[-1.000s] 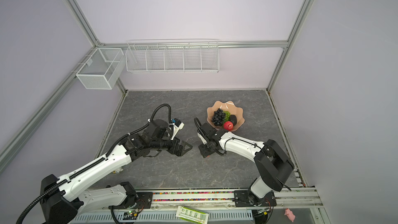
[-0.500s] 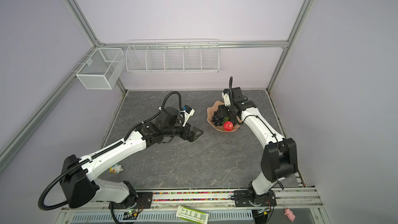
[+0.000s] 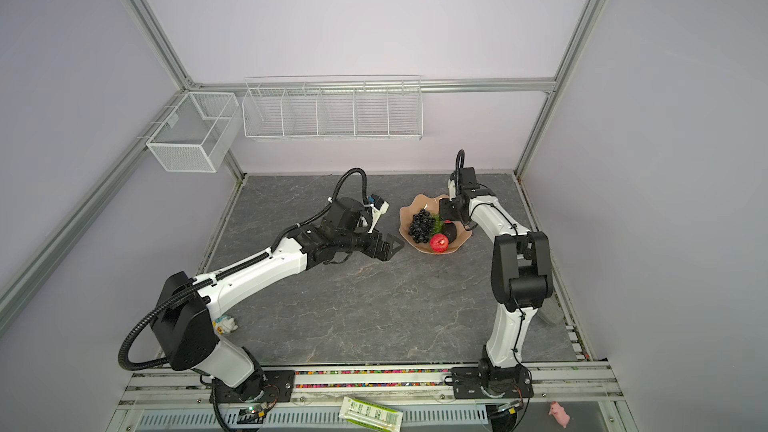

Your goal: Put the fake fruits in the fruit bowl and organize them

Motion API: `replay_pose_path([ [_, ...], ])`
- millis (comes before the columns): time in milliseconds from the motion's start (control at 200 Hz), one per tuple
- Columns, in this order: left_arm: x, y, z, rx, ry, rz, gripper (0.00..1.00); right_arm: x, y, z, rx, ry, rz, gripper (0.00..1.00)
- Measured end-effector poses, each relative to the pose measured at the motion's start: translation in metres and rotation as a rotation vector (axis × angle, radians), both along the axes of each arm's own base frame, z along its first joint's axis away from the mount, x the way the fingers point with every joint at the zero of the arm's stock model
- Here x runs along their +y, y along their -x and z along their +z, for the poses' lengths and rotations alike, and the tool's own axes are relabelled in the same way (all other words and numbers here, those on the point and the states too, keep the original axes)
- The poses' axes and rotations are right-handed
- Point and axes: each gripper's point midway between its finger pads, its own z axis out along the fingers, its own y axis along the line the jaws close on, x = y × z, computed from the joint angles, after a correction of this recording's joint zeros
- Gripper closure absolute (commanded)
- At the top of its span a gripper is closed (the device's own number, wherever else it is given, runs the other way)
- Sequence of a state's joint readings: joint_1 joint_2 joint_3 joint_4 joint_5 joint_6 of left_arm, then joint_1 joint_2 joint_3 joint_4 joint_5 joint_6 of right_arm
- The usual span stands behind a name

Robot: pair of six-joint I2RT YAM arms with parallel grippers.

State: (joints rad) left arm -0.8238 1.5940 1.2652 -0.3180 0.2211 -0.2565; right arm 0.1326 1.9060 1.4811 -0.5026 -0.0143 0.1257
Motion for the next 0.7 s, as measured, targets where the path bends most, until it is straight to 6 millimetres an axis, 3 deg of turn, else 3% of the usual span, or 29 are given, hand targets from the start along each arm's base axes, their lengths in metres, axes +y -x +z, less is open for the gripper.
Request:
replay_pose_path([
  [180,0.002,-0.005,0.001,-0.004,0.008,0.009,0.01,-0.003,-0.011,0.001,-0.015,0.0,-0.009,0.44],
  [260,0.002,-0.007,0.002,-0.005,0.012,0.011,0.01,-0.003,-0.015,-0.002,-0.012,0.0,-0.01,0.35],
  [440,0.002,-0.008,0.003,-0.007,0.018,0.01,0.01,-0.003,-0.018,-0.014,0.007,0.008,-0.005,0.28],
  [540,0.003,-0.008,0.002,-0.006,0.017,0.011,0.01,-0.003,-0.02,-0.011,0.001,0.009,-0.002,0.23],
  [705,0.015,0.001,-0.006,0.004,0.009,0.019,0.01,-0.003,-0.023,-0.004,-0.016,0.01,0.004,0.22],
])
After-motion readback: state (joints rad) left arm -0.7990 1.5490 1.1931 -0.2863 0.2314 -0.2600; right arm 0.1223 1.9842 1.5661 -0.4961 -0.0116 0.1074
